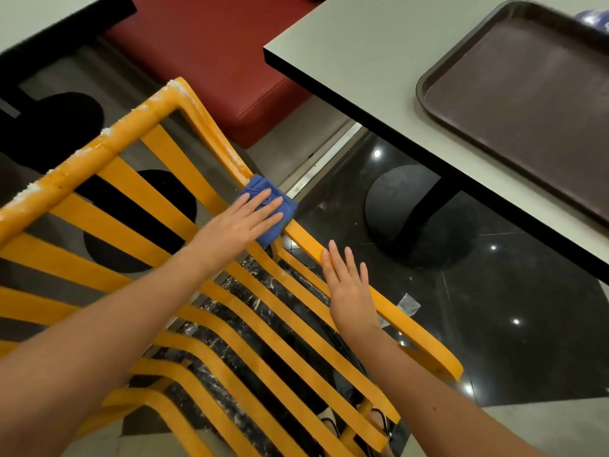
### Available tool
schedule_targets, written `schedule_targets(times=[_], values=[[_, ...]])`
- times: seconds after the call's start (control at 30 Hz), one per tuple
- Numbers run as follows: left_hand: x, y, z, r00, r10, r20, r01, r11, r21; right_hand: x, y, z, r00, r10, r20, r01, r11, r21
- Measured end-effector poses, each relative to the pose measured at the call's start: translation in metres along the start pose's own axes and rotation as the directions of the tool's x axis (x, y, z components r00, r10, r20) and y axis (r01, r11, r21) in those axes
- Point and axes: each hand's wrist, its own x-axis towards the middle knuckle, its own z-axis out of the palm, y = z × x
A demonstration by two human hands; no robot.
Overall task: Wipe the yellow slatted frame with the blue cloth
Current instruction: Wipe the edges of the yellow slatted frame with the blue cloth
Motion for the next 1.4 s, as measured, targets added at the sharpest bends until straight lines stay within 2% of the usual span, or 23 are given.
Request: schedule_targets(times=[0.1, 0.17, 0.27, 0.5, 0.67, 0.8, 0.9, 1.0, 1.1, 1.2, 1.23, 1.3, 1.4], values=[[0.003, 0.017, 0.009, 0.989, -0.047, -0.138, 0.043, 0.998, -0.035, 0.007, -0.002, 0.003, 1.000, -0.011, 0.003, 0.011, 1.000, 0.004], [0.007, 0.029, 0.017, 0.981, -0.088, -0.173, 0.079, 0.995, -0.055, 0.011, -0.001, 0.007, 1.000, -0.009, -0.023, 0.009, 1.000, -0.004], [0.016, 0.039, 0.019, 0.981, -0.083, -0.177, 0.072, 0.995, -0.068, 0.012, -0.002, 0.013, 0.999, 0.006, -0.054, -0.006, 1.000, -0.014], [0.022, 0.043, 0.010, 0.990, -0.020, -0.141, 0.020, 1.000, 0.001, 0.011, -0.001, 0.014, 1.000, 0.009, -0.029, -0.010, 0.999, -0.038], [0.018, 0.015, -0.001, 0.987, 0.060, -0.146, -0.056, 0.998, 0.028, 0.012, 0.002, 0.011, 1.000, -0.006, 0.005, 0.007, 0.999, -0.045], [0.016, -0.009, -0.007, 0.988, 0.008, -0.156, 0.003, 0.998, 0.069, 0.012, -0.002, 0.006, 1.000, -0.002, 0.011, 0.002, 1.000, -0.008], [0.019, 0.009, 0.002, 0.979, -0.070, -0.190, 0.074, 0.997, 0.015, 0.013, -0.002, 0.005, 1.000, -0.003, 0.004, 0.003, 0.999, 0.038], [0.021, 0.036, 0.020, 0.977, -0.062, -0.204, 0.056, 0.998, -0.034, 0.013, 0.001, 0.003, 0.999, -0.030, -0.034, 0.032, 0.997, 0.067], [0.019, 0.048, 0.016, 0.991, 0.007, -0.136, -0.010, 1.000, -0.024, 0.012, 0.002, 0.001, 0.999, -0.035, 0.034, 0.033, 0.997, 0.067], [0.016, 0.020, 0.002, 0.998, 0.067, -0.022, -0.065, 0.994, 0.092, 0.011, 0.002, -0.001, 0.998, -0.035, 0.054, 0.031, 0.998, 0.061], [0.014, 0.006, -0.004, 0.998, 0.047, -0.032, -0.042, 0.992, 0.123, 0.011, 0.002, -0.001, 0.997, -0.037, 0.062, 0.035, 0.998, 0.043], [0.014, -0.012, -0.008, 0.987, 0.016, -0.160, 0.013, 0.983, 0.181, 0.011, 0.002, 0.000, 0.997, -0.039, 0.069, 0.038, 0.999, 0.017], [0.013, 0.001, 0.000, 0.980, -0.080, -0.180, 0.095, 0.992, 0.078, 0.013, 0.002, 0.000, 0.997, -0.048, 0.065, 0.046, 0.999, 0.025]])
